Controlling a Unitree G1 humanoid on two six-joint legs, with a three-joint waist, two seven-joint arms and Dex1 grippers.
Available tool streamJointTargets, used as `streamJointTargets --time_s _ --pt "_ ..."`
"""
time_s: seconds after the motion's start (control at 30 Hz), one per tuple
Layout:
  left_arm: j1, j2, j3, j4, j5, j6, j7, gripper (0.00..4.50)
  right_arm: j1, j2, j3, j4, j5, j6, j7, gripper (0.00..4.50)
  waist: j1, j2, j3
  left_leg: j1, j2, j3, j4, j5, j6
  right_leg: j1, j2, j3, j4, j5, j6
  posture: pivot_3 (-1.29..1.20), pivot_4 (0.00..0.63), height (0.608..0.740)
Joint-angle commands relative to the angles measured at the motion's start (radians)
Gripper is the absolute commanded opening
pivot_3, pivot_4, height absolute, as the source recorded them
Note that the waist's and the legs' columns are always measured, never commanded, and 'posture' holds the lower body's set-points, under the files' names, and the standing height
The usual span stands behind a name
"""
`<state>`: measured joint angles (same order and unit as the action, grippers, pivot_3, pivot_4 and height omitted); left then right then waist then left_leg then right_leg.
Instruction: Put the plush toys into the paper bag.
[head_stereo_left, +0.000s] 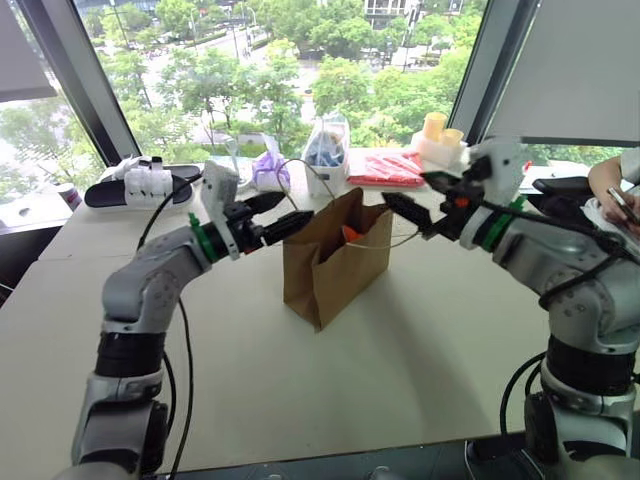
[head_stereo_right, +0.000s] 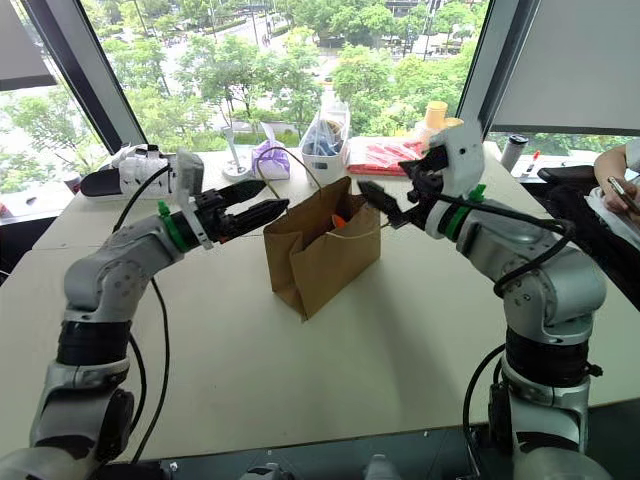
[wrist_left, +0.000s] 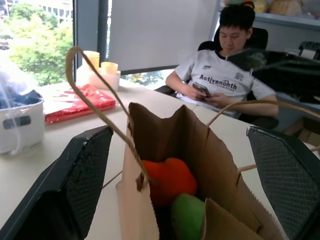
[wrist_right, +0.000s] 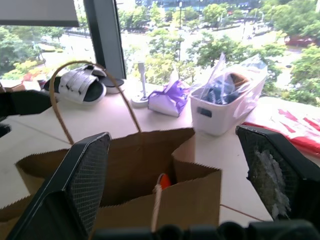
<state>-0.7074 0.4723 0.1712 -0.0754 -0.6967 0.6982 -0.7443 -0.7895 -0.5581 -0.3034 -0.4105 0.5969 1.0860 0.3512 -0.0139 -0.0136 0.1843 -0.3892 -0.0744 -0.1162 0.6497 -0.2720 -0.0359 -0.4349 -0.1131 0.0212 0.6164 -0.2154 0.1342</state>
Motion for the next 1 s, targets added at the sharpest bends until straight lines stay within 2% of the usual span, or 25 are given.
streamJointTargets --time_s 0.03,0.13,0.27,0.47,0.6,0.73,0.77,1.0 --pt "0.05 0.05 0.07 -0.082 -0.047 0.034 0.017 4.5 -0.008 -0.034 -0.125 -0.009 0.025 0.038 -0.054 4.44 0.002 0.0 0.0 0.0 0.0 0.0 0.0 0.0 0.0 0.0 0.0 0.0 0.0 0.0 0.0 0.0 0.15 0.74" --pt "0.084 0.07 0.068 -0.098 -0.044 0.035 0.019 4.5 -0.002 -0.021 -0.182 -0.001 0.04 0.084 -0.102 4.44 0.003 0.0 0.0 0.0 0.0 0.0 0.0 0.0 0.0 0.0 0.0 0.0 0.0 0.0 0.0 0.0 0.15 0.74" --pt "0.137 0.093 0.049 -0.12 -0.04 0.037 0.0 4.5 0.083 -0.019 -0.202 -0.027 0.034 0.109 -0.126 4.44 0.002 0.0 0.0 0.0 0.0 0.0 0.0 0.0 0.0 0.0 0.0 0.0 0.0 0.0 0.0 0.0 0.15 0.74" --pt "0.192 0.107 -0.01 -0.119 -0.017 0.012 -0.059 4.5 0.281 0.063 -0.08 -0.076 0.001 0.054 -0.149 4.44 0.0 0.0 0.0 0.0 0.0 0.001 0.0 0.0 0.0 0.0 0.0 0.001 0.0 0.0 0.0 0.0 0.15 0.74" --pt "0.19 0.125 -0.039 -0.109 -0.01 0.021 -0.103 4.5 0.324 0.141 0.081 -0.08 -0.044 -0.008 -0.157 2.63 -0.007 0.0 0.0 0.002 0.0 0.001 0.0 0.0 0.0 0.0 0.0 0.001 0.002 0.0 0.0 0.0 0.15 0.74" --pt "0.188 0.121 -0.057 -0.098 -0.005 0.016 -0.131 4.5 0.298 0.193 0.155 -0.053 -0.057 -0.048 -0.152 0.45 -0.003 0.0 0.0 0.002 0.0 0.001 0.0 0.0 0.0 0.0 0.0 0.001 0.002 0.0 0.0 0.0 0.15 0.74" --pt "0.183 0.116 -0.061 -0.09 -0.005 0.017 -0.136 4.5 0.287 0.202 0.171 -0.036 -0.063 -0.058 -0.15 0.05 -0.001 0.001 0.0 0.002 0.0 0.001 0.0 0.0 0.0 0.0 0.0 0.001 0.002 0.0 0.0 0.0 0.15 0.74" --pt "0.159 0.082 -0.133 -0.05 0.046 -0.036 -0.175 4.5 0.235 0.245 0.271 0.068 -0.11 -0.143 -0.114 0.05 -0.001 0.0 0.0 0.002 0.0 0.001 0.0 0.0 0.0 0.001 0.0 0.001 0.002 0.0 0.0 0.0 0.15 0.74"
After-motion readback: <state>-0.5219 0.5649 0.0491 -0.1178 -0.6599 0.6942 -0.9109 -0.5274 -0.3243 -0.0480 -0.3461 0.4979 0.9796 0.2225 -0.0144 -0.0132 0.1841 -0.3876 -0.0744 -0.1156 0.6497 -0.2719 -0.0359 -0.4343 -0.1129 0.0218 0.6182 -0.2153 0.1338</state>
